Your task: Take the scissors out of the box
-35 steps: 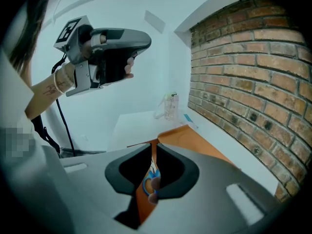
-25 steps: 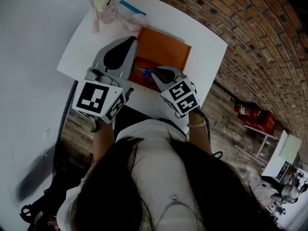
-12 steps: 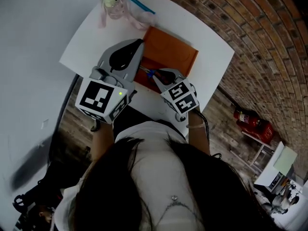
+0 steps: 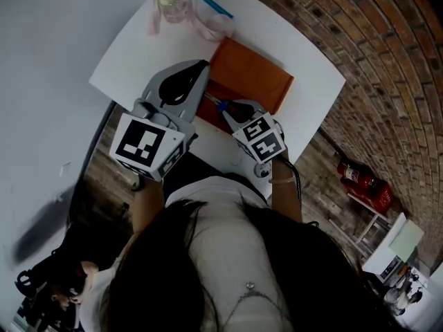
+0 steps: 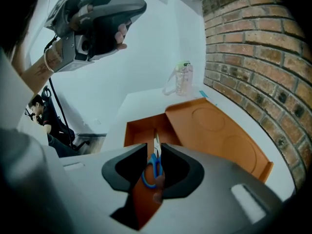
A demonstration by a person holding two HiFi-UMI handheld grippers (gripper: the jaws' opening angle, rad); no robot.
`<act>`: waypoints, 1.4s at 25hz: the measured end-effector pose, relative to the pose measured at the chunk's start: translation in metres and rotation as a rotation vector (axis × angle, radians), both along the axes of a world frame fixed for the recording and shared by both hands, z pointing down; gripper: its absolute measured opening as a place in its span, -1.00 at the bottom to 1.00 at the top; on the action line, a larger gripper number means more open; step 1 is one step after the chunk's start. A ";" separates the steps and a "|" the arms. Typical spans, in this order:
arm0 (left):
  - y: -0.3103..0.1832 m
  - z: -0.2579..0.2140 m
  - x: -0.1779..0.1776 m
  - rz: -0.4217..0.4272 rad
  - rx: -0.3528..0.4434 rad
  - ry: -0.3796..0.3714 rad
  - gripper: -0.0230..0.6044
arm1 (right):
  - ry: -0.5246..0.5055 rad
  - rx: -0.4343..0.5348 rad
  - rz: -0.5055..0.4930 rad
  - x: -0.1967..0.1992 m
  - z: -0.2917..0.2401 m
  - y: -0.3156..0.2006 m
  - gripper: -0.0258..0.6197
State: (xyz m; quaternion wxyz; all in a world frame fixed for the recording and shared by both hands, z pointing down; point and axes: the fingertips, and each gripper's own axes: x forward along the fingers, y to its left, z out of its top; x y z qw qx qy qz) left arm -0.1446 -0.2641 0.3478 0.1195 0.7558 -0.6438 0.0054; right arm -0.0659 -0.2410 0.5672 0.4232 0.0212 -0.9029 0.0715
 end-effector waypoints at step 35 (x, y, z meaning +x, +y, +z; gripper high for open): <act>-0.005 0.035 -0.007 -0.021 -0.091 0.025 -0.93 | 0.181 -0.052 -0.079 0.005 0.060 0.004 -0.51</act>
